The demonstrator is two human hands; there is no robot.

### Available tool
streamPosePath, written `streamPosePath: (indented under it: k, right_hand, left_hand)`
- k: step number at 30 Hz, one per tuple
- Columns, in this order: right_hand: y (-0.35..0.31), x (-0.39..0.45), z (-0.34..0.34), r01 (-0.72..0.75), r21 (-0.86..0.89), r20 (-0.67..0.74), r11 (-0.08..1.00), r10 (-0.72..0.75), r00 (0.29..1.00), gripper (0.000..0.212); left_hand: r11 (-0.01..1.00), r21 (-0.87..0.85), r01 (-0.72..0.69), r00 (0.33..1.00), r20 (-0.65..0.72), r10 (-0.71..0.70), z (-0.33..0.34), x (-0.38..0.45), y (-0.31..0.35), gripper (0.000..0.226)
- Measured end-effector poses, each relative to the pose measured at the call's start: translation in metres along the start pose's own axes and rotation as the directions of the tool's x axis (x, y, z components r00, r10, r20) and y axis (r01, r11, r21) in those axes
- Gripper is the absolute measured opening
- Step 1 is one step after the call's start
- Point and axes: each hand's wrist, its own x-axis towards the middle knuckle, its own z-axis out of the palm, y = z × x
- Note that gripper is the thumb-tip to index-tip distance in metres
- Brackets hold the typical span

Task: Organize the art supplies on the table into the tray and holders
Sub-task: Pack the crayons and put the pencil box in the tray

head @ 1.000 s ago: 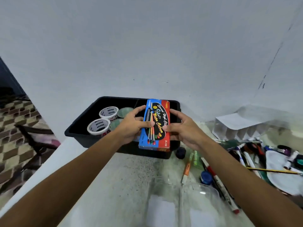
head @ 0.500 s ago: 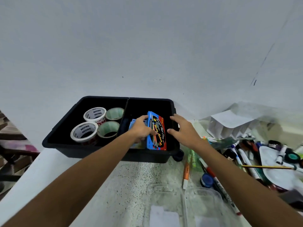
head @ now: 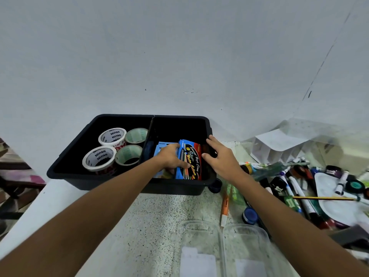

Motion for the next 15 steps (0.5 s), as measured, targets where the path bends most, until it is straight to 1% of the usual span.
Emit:
streamPosePath:
  k: [3,6,10,12,14,15]
  right_hand:
    - [0.001,0.000,0.002,-0.014,0.030,-0.003,0.999,0.014,1.000,0.058]
    - [0.001,0.000,0.003,-0.020,0.036,-0.006,0.999,0.020,1.000,0.057]
    - [0.000,-0.001,0.003,-0.018,0.012,-0.008,1.000,0.018,1.000,0.057]
    - [-0.003,-0.003,0.002,-0.029,0.004,-0.002,1.000,0.029,1.000,0.057]
    - [-0.009,-0.006,-0.002,-0.034,-0.042,0.007,0.999,0.034,0.999,0.054]
    - [-0.011,-0.011,-0.003,-0.025,-0.066,0.016,0.998,0.026,1.000,0.052]
  left_hand:
    - [0.979,0.200,-0.044,0.999,-0.001,0.045,0.000,0.000,0.002,0.084]
    - [0.912,0.404,-0.071,0.997,0.001,0.077,0.000,-0.001,0.004,0.075]
    - [0.881,0.465,-0.085,0.996,0.014,0.089,0.003,0.000,0.004,0.063]
    - [0.835,0.540,-0.105,0.993,0.017,0.114,0.002,-0.002,0.006,0.058]
    - [0.780,0.607,-0.149,0.985,0.019,0.173,0.000,-0.011,0.013,0.049]
    - [0.777,0.598,-0.198,0.972,0.015,0.236,-0.002,-0.018,0.016,0.044]
